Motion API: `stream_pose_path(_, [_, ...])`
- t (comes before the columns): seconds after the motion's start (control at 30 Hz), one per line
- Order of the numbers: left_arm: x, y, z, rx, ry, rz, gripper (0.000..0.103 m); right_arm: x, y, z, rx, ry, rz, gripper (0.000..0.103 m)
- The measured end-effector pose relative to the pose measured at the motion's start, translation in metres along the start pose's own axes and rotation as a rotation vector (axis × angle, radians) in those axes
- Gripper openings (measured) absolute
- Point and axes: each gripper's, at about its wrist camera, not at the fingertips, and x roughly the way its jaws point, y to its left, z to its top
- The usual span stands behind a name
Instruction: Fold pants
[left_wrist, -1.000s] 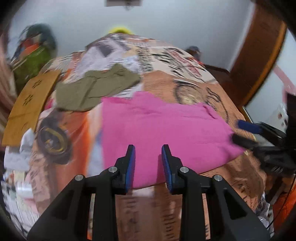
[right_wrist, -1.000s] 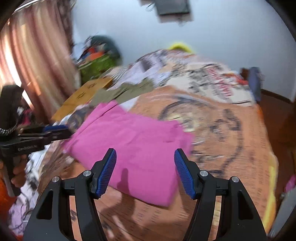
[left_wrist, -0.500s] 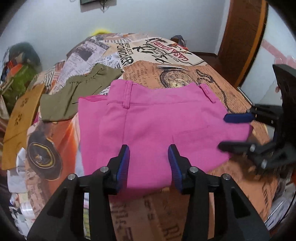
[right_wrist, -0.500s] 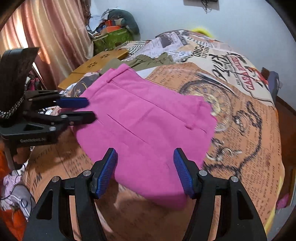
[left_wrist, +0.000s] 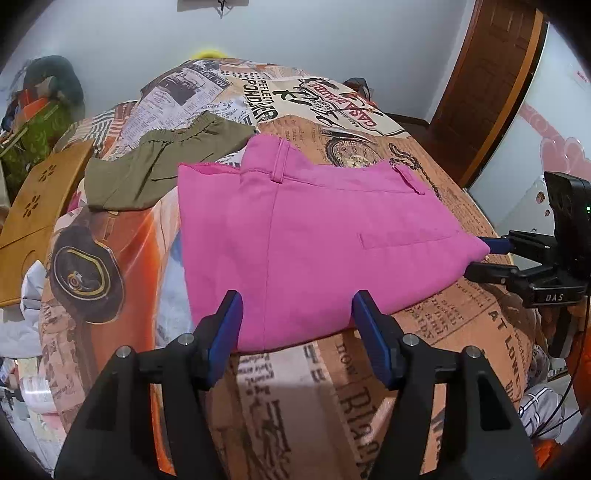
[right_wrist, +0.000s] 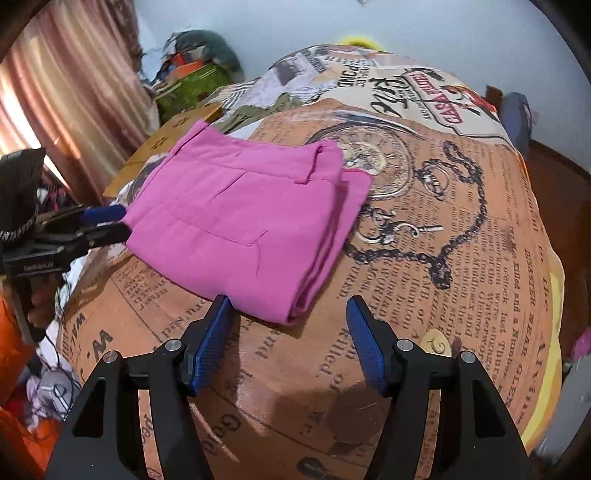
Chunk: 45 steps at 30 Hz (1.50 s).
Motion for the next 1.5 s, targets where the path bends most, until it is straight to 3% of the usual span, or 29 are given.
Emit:
stream_pose_path(0.3, [-0.01, 0.036, 0.032, -0.052, -0.037, 0.093, 0.063, -0.014, -0.006, 0.023, 0.024, -0.075, -0.007, 0.062])
stream_pose_path(0.57, [0.035, 0.057, 0.044, -0.096, 0.05, 0.046, 0.065, 0.021, -0.022, 0.044, 0.056, -0.021, -0.076, 0.065])
stream_pose_path(0.7, [0.045, 0.06, 0.044, -0.107, 0.045, 0.061, 0.079, 0.04, -0.033, 0.048, 0.107, 0.013, -0.028, 0.065])
stream_pose_path(0.77, [0.048, 0.062, 0.046, -0.106, 0.043, 0.058, 0.08, 0.045, -0.039, 0.051, 0.136, 0.022, 0.008, 0.065])
stream_pose_path(1.33, [0.085, 0.076, 0.066, -0.228, 0.092, -0.162, 0.081, 0.065, -0.048, 0.064, 0.198, 0.064, 0.146, 0.067])
stream_pose_path(1.5, [0.08, 0.071, 0.066, -0.218, 0.096, -0.184, 0.067, 0.062, -0.043, 0.062, 0.187, 0.07, 0.163, 0.067])
